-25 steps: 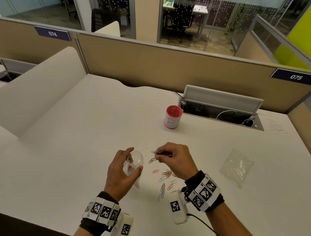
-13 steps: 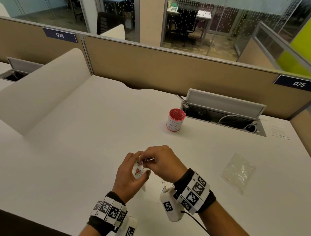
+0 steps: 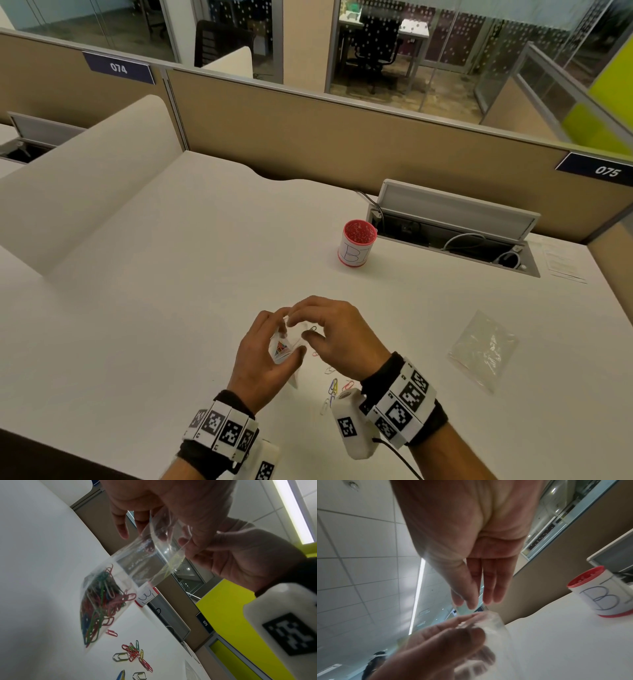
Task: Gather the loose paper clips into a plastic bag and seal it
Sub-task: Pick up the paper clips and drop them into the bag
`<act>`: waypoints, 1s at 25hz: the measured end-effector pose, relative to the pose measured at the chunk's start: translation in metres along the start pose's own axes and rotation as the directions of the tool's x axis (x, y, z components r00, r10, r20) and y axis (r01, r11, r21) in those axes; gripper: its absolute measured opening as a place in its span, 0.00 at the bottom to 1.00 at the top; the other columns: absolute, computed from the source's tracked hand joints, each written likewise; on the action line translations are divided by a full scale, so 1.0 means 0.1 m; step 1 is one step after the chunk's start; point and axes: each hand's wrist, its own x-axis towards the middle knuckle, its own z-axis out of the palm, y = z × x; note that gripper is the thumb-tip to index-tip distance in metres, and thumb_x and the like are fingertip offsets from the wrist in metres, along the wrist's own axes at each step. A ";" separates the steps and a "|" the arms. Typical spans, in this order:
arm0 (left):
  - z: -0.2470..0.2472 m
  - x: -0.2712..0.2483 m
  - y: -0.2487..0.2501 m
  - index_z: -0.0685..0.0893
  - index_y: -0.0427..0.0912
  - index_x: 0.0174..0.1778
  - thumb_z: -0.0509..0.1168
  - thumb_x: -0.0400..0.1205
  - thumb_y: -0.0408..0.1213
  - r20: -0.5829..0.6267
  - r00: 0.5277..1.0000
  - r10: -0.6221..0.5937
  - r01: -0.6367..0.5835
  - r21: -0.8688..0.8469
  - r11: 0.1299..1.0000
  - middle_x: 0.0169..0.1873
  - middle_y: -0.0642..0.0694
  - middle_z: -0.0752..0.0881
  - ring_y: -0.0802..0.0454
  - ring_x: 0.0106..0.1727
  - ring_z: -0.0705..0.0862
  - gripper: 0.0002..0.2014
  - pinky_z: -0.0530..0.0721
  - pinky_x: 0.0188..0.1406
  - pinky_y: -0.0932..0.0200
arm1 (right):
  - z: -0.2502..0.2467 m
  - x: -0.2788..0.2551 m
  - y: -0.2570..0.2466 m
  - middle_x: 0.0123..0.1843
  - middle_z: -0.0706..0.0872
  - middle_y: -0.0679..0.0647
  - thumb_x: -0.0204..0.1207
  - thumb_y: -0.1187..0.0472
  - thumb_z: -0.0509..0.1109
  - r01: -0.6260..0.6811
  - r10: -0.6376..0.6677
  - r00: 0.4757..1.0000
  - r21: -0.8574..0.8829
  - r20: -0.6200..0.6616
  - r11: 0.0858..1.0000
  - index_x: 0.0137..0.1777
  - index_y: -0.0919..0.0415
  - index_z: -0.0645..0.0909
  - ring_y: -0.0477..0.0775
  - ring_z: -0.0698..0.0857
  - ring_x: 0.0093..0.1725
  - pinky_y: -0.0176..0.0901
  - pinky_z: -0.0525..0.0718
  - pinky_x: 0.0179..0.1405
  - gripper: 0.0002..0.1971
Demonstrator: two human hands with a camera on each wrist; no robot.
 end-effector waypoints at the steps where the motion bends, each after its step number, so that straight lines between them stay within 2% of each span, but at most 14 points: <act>1: -0.02 0.01 0.00 0.77 0.50 0.64 0.67 0.71 0.50 -0.007 1.000 -0.009 0.009 0.009 1.000 0.44 0.53 0.79 0.58 0.47 0.80 0.24 0.78 0.45 0.75 | 0.01 -0.03 0.06 0.63 0.82 0.41 0.73 0.69 0.70 -0.022 0.022 1.000 -0.027 -0.018 0.999 0.55 0.50 0.85 0.42 0.81 0.59 0.30 0.77 0.57 0.16; 3: -0.05 0.02 0.01 0.77 0.46 0.66 0.67 0.71 0.51 -0.023 1.000 -0.021 0.022 0.016 1.000 0.43 0.52 0.79 0.59 0.48 0.79 0.27 0.77 0.46 0.77 | 0.08 -0.09 0.15 0.72 0.75 0.39 0.72 0.68 0.71 -0.077 0.077 0.997 -0.051 0.016 0.996 0.59 0.46 0.82 0.42 0.78 0.65 0.33 0.77 0.62 0.19; 5: -0.06 0.03 0.03 0.77 0.46 0.66 0.67 0.71 0.51 -0.023 1.000 -0.016 0.016 0.010 1.000 0.44 0.52 0.79 0.61 0.49 0.79 0.27 0.77 0.46 0.79 | 0.17 -0.12 0.18 0.74 0.73 0.39 0.72 0.65 0.72 -0.118 0.120 0.991 -0.031 0.058 0.993 0.61 0.45 0.81 0.44 0.80 0.64 0.40 0.80 0.63 0.20; 7: -0.06 0.04 0.04 0.76 0.47 0.66 0.67 0.71 0.50 -0.012 1.000 -0.011 0.011 -0.007 1.000 0.44 0.52 0.79 0.62 0.50 0.79 0.27 0.77 0.46 0.79 | 0.22 -0.10 0.18 0.69 0.80 0.41 0.73 0.62 0.73 -0.130 0.130 0.991 -0.002 0.025 0.992 0.56 0.47 0.84 0.46 0.83 0.58 0.45 0.83 0.60 0.14; 9: -0.06 0.04 0.05 0.76 0.48 0.66 0.67 0.71 0.50 -0.006 1.000 -0.012 0.012 -0.008 1.000 0.44 0.52 0.79 0.60 0.50 0.79 0.27 0.77 0.47 0.78 | 0.21 -0.07 0.17 0.58 0.88 0.44 0.72 0.61 0.73 -0.113 0.113 0.993 0.006 -0.034 0.994 0.47 0.51 0.86 0.45 0.85 0.48 0.48 0.85 0.53 0.06; 11: -0.07 0.04 0.05 0.77 0.46 0.66 0.68 0.71 0.51 -0.002 1.000 -0.030 0.030 -0.021 0.999 0.44 0.50 0.80 0.57 0.50 0.80 0.27 0.77 0.50 0.76 | 0.19 -0.04 0.15 0.50 0.90 0.45 0.71 0.62 0.72 -0.093 0.091 0.994 -0.025 -0.059 0.995 0.42 0.53 0.86 0.43 0.83 0.42 0.49 0.84 0.50 0.04; 12: -0.08 0.05 0.05 0.77 0.45 0.66 0.68 0.71 0.52 0.000 0.998 -0.056 0.056 -0.064 0.996 0.45 0.49 0.81 0.56 0.51 0.81 0.28 0.78 0.52 0.74 | 0.18 -0.03 0.14 0.48 0.90 0.46 0.71 0.62 0.72 -0.079 0.077 0.995 -0.033 -0.069 0.996 0.41 0.53 0.86 0.43 0.82 0.41 0.49 0.84 0.49 0.03; 14: -0.12 0.05 0.04 0.78 0.44 0.66 0.66 0.71 0.54 0.023 0.981 -0.194 0.191 -0.310 0.931 0.49 0.44 0.84 0.53 0.54 0.83 0.29 0.79 0.56 0.68 | 0.15 -0.01 0.11 0.46 0.91 0.46 0.71 0.62 0.73 -0.039 0.037 0.993 -0.019 -0.112 0.999 0.40 0.54 0.86 0.46 0.85 0.40 0.50 0.85 0.46 0.03; 16: -0.12 0.07 -0.03 0.79 0.43 0.67 0.63 0.74 0.55 0.046 0.888 -0.457 0.384 -0.618 0.686 0.57 0.39 0.85 0.47 0.61 0.83 0.28 0.80 0.62 0.53 | 0.12 0.00 0.08 0.45 0.91 0.47 0.70 0.64 0.74 0.011 -0.009 0.987 0.012 -0.162 1.000 0.39 0.55 0.87 0.46 0.87 0.41 0.49 0.86 0.45 0.03; 18: -0.10 0.08 -0.14 0.80 0.42 0.66 0.59 0.78 0.59 0.169 0.693 -0.701 0.560 -0.738 0.376 0.63 0.39 0.84 0.40 0.65 0.82 0.28 0.76 0.67 0.40 | 0.09 0.00 0.06 0.46 0.92 0.47 0.69 0.65 0.74 0.059 -0.048 0.979 0.048 -0.197 0.997 0.39 0.55 0.87 0.46 0.88 0.45 0.47 0.87 0.46 0.03; 20: -0.05 0.05 -0.23 0.81 0.39 0.64 0.54 0.80 0.63 0.389 0.511 -0.766 0.693 -0.714 0.100 0.60 0.37 0.85 0.35 0.61 0.82 0.32 0.73 0.67 0.33 | 0.07 0.01 0.04 0.49 0.92 0.48 0.69 0.66 0.74 0.086 -0.068 0.976 0.081 -0.207 0.993 0.39 0.56 0.87 0.44 0.89 0.51 0.45 0.88 0.49 0.04; 21: -0.03 0.03 -0.24 0.81 0.37 0.62 0.54 0.79 0.64 0.506 0.448 -0.737 0.725 -0.688 -0.031 0.58 0.35 0.85 0.33 0.60 0.81 0.34 0.72 0.67 0.31 | 0.07 0.01 0.03 0.51 0.92 0.49 0.69 0.67 0.74 0.092 -0.069 0.976 0.104 -0.206 0.990 0.40 0.56 0.87 0.43 0.88 0.53 0.44 0.88 0.50 0.05; 23: 0.02 0.00 -0.25 0.84 0.33 0.59 0.56 0.77 0.65 0.678 0.391 -0.622 0.720 -0.647 -0.253 0.55 0.31 0.84 0.30 0.59 0.80 0.36 0.71 0.66 0.29 | 0.06 0.01 0.01 0.55 0.91 0.50 0.69 0.68 0.74 0.078 -0.048 0.980 0.148 -0.192 0.986 0.41 0.57 0.88 0.42 0.87 0.56 0.42 0.87 0.52 0.06; 25: 0.04 0.00 -0.22 0.87 0.33 0.53 0.58 0.75 0.63 0.715 0.383 -0.585 0.675 -0.649 -0.351 0.51 0.32 0.86 0.31 0.54 0.82 0.34 0.72 0.64 0.31 | 0.06 0.00 0.01 0.58 0.90 0.50 0.70 0.68 0.73 0.060 -0.028 0.984 0.177 -0.176 0.982 0.43 0.57 0.89 0.41 0.86 0.57 0.41 0.87 0.54 0.07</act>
